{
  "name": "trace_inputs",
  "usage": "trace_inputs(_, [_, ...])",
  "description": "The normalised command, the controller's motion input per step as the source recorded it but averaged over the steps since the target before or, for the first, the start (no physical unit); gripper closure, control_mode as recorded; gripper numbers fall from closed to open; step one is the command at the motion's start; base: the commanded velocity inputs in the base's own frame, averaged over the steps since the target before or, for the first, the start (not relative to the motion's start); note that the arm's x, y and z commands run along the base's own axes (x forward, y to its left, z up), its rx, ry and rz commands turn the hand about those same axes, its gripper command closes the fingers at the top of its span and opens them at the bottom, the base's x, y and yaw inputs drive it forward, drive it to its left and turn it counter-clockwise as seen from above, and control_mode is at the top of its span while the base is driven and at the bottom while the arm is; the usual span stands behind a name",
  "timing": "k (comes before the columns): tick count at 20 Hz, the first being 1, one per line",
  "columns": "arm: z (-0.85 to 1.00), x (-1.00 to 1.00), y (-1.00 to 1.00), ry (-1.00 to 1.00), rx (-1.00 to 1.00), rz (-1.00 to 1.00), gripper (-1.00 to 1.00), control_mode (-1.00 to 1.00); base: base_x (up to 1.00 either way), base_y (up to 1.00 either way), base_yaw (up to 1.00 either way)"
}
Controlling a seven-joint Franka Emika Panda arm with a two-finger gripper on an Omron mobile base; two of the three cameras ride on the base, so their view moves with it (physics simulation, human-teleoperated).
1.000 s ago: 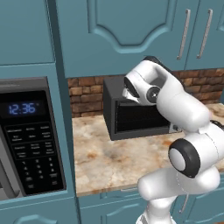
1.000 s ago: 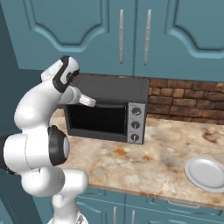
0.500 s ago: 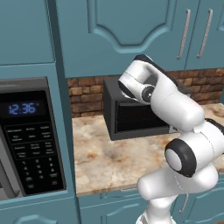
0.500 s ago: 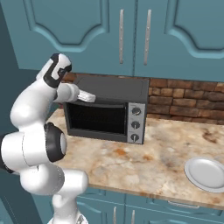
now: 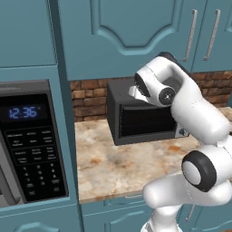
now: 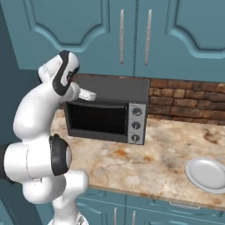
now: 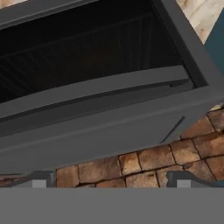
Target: Pull the toaster oven rack outwards. Pick up the baguette from the plate and place it on the toaster oven rack. Close the toaster oven door fully and set the temperature to the lowest setting.
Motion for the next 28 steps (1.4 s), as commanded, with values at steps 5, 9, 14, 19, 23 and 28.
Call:
trace_inputs(5, [1.00,-1.00,0.00,0.06,0.00,0.00,-1.00,-1.00,0.00,0.00,0.00])
trace_inputs(9, [1.00,-1.00,0.00,0.12,0.00,0.00,-1.00,-1.00,0.00,0.00,0.00])
trace_inputs(14, [1.00,-0.97,0.00,0.17,0.00,0.00,-1.00,-1.00,0.00,0.00,0.00])
trace_inputs(19, [1.00,-0.58,0.00,0.15,-0.02,0.00,-1.00,-1.00,0.00,0.00,0.00])
trace_inputs(23, [0.55,-0.43,-0.12,0.01,0.01,-0.04,-1.00,-1.00,0.00,0.00,0.00])
trace_inputs(28, [0.02,-0.68,-0.42,-0.23,0.11,-0.04,-1.00,-1.00,0.00,0.00,0.00])
